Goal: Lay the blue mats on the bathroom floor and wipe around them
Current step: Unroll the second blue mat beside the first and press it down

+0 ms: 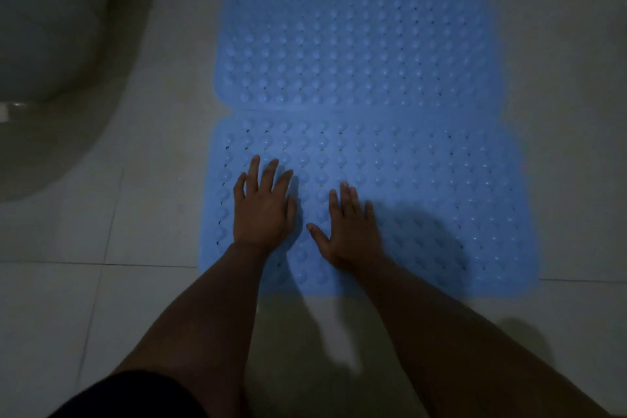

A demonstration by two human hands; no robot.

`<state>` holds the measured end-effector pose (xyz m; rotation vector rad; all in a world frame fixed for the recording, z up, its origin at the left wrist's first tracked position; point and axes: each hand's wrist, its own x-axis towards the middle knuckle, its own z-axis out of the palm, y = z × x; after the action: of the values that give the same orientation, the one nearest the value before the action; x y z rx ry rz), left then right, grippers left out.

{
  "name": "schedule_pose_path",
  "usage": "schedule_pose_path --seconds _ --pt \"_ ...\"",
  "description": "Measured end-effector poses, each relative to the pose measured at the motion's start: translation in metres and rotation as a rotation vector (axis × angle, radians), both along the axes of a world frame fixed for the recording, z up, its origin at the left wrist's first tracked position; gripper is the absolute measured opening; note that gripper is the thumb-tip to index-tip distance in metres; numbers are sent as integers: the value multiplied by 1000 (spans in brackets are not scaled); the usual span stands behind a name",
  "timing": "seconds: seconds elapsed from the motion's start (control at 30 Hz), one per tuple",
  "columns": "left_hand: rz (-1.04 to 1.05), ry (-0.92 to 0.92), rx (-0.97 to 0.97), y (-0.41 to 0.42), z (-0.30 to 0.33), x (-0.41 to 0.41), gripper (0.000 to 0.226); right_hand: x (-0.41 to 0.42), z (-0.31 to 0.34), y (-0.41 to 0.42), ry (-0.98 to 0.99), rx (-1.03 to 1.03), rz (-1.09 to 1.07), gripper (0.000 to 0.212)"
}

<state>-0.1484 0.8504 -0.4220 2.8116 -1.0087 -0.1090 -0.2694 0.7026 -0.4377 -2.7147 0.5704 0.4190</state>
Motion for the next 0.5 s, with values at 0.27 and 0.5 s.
schedule_pose_path --seconds 0.27,0.5 --pt "-93 88 13 -19 -9 -36 61 45 58 -84 -215 215 -150 46" --pt "-122 84 106 -38 -45 -65 80 53 30 -106 -425 219 -174 46"
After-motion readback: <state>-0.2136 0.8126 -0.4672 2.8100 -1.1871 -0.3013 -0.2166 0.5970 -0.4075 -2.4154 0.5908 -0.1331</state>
